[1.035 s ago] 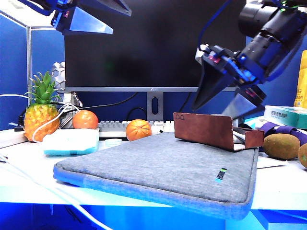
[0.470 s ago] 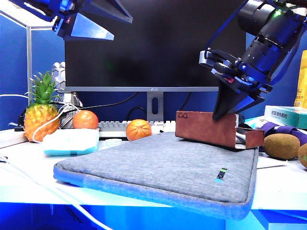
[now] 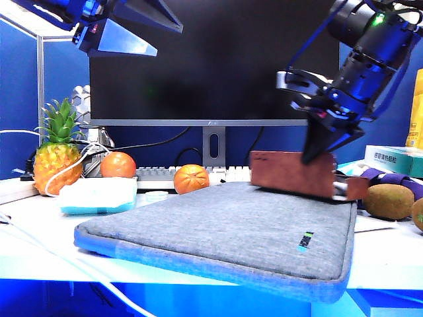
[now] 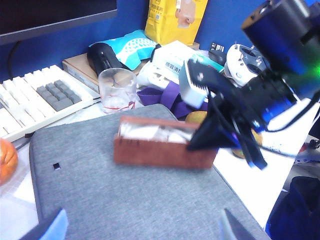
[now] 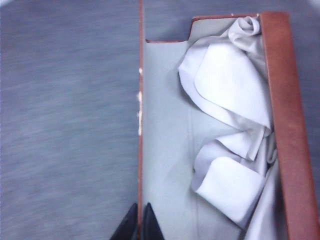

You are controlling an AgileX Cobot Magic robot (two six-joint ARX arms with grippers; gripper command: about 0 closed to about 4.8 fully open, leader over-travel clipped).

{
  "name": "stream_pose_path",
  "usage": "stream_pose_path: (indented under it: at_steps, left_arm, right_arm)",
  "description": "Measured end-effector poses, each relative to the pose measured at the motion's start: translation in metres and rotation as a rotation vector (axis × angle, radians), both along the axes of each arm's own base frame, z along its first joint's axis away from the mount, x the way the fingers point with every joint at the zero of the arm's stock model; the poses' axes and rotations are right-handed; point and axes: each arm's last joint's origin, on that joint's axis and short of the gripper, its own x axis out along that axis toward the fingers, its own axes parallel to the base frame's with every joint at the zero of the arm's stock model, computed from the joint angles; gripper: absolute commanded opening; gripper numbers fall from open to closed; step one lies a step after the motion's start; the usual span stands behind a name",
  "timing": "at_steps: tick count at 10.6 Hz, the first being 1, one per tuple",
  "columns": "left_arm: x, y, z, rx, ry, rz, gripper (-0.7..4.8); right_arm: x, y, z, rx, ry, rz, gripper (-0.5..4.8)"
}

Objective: Close the glasses case.

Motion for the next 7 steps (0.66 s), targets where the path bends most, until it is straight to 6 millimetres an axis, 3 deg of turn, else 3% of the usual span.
stream_pose_path:
  at_steps: [3,7]
  left_arm:
    - [-0.001,0.0,-0.002,0.01,0.023,0.0,4.04]
    - [0.0,0.0,-0.004,0.015,0.034,0.0,4.04]
  right_arm:
    - [0.008,-0.011,0.009,-0.007,-0.034,-0.053,-0.06]
    - [0.007,-0.001,0.016,0.108,0.0,-0.008,-0.06]
